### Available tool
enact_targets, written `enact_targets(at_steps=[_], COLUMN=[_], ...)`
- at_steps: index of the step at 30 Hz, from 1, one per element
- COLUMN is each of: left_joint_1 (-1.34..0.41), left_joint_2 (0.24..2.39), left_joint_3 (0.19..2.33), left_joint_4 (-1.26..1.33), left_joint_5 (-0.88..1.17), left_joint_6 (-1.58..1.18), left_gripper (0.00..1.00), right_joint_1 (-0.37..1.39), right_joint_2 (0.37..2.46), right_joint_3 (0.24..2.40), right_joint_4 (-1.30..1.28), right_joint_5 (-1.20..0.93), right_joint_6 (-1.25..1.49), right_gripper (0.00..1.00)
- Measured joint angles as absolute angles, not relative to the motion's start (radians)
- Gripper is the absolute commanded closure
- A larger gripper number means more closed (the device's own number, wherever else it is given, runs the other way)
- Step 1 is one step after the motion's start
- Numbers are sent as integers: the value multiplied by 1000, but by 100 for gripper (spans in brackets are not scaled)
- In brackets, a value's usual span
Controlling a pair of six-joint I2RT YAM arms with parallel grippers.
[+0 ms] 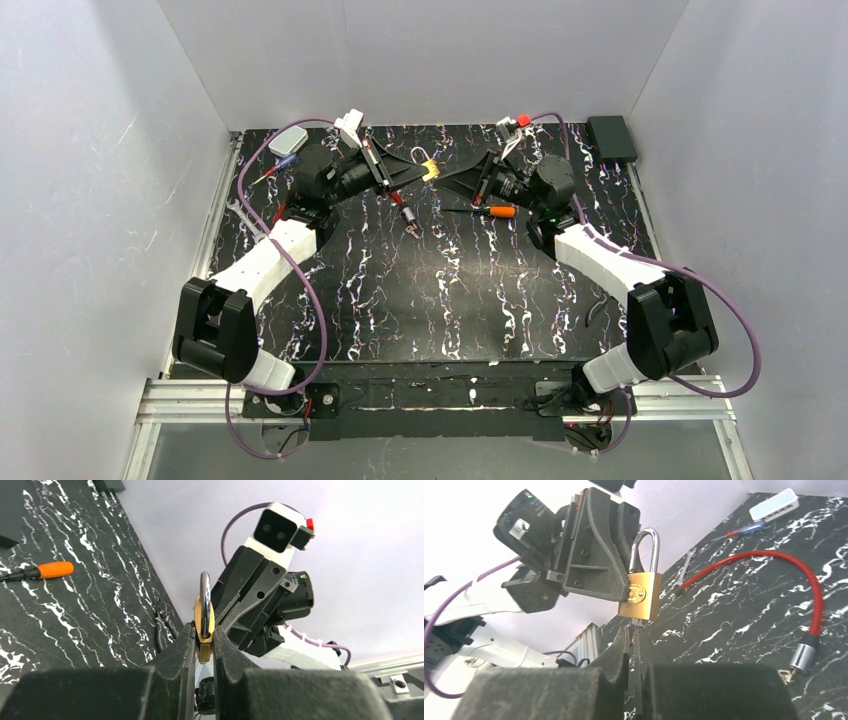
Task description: Unlock with the key
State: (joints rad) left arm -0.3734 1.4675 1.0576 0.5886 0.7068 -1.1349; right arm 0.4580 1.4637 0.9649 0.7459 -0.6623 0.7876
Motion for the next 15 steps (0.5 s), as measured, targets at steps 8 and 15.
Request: enact_targets(at_steps=[8, 15], left_joint_1=[-367, -375], left_joint_2=[1478, 1477], left_joint_3=[1053, 1053], left_joint_4=[740, 838], left_joint_5=[779, 852], left_joint_6=[-1193, -1232], left_gripper=[100, 100], right_joint_1=[433, 417], right_joint_2=[1517, 1647], right_joint_3=[965, 965], right_joint_4=[986, 1194], right_joint_5=[-765, -781], right_joint_6=[993, 1214], right_gripper=[99, 99])
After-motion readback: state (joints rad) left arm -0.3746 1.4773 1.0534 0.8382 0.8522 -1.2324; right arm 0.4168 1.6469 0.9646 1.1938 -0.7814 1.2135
